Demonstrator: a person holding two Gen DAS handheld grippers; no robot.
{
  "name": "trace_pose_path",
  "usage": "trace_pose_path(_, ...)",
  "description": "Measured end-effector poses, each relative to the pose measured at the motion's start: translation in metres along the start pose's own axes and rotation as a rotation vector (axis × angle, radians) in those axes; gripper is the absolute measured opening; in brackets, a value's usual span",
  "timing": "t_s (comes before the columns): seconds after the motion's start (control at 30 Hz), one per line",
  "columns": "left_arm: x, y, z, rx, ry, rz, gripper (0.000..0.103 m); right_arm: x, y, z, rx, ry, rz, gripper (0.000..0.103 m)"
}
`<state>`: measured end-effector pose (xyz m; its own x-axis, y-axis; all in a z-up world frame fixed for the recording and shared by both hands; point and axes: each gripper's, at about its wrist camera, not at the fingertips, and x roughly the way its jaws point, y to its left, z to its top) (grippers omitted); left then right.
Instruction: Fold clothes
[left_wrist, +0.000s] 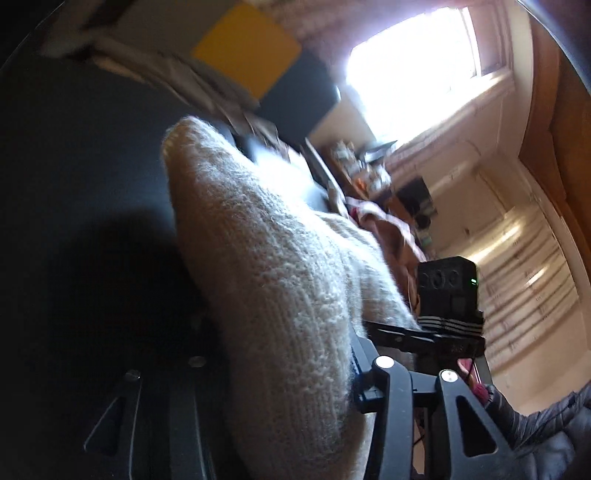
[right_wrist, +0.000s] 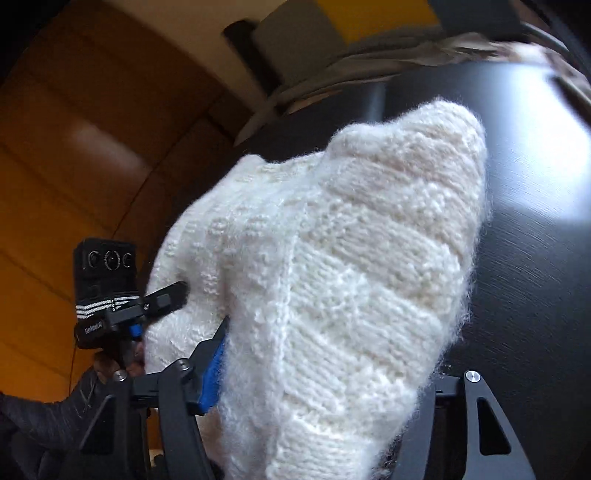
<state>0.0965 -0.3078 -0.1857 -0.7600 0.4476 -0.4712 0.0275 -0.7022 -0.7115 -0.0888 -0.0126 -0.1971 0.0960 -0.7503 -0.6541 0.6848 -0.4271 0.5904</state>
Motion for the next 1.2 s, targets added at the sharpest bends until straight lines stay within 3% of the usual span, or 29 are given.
trace_pose_path(0.2,-0.129,0.03,0.005,-0.01,-0.25,0.203,0.047,0.093,0.1,0.05,-0.199,0.119,0.158,0.061)
trace_pose_path(0.33,-0.213,0.053,0.011,-0.02,-0.412,0.345,0.047,0.178,0.197,0.09,-0.362,0.191,0.256,0.061)
trace_pose_path(0.47,-0.234,0.11,0.013,-0.132,-0.45,0.421,0.047,0.253,0.287,0.124,-0.49,0.242,0.308,0.061)
trace_pose_path(0.6,-0.256,0.167,0.014,-0.245,-0.486,0.496,0.048,0.323,0.344,0.151,-0.547,0.281,0.296,0.06)
trace_pose_path(0.73,-0.278,0.224,0.016,-0.359,-0.522,0.571,0.051,0.405,0.359,0.158,-0.549,0.366,0.186,0.059)
trace_pose_path(0.77,-0.283,0.238,0.016,-0.388,-0.531,0.59,0.052,0.425,0.355,0.153,-0.546,0.389,0.148,0.064)
trace_pose_path(0.8,-0.288,0.252,0.016,-0.417,-0.539,0.608,0.052,0.435,0.349,0.153,-0.518,0.391,0.168,0.074)
trace_pose_path(0.93,-0.294,0.24,0.012,-0.436,-0.539,0.646,0.057,0.441,0.339,0.155,-0.464,0.401,0.244,0.08)
trace_pose_path(1.0,-0.304,0.234,0.011,-0.449,-0.548,0.684,0.058,0.432,0.346,0.171,-0.527,0.377,0.231,0.08)
trace_pose_path(1.1,-0.327,0.213,0.007,-0.421,-0.61,0.806,0.055,0.388,0.36,0.179,-0.681,0.239,0.183,0.079)
trace_pose_path(1.2,-0.338,0.187,0.016,-0.337,-0.687,0.828,0.055,0.353,0.375,0.185,-0.787,0.17,0.24,0.079)
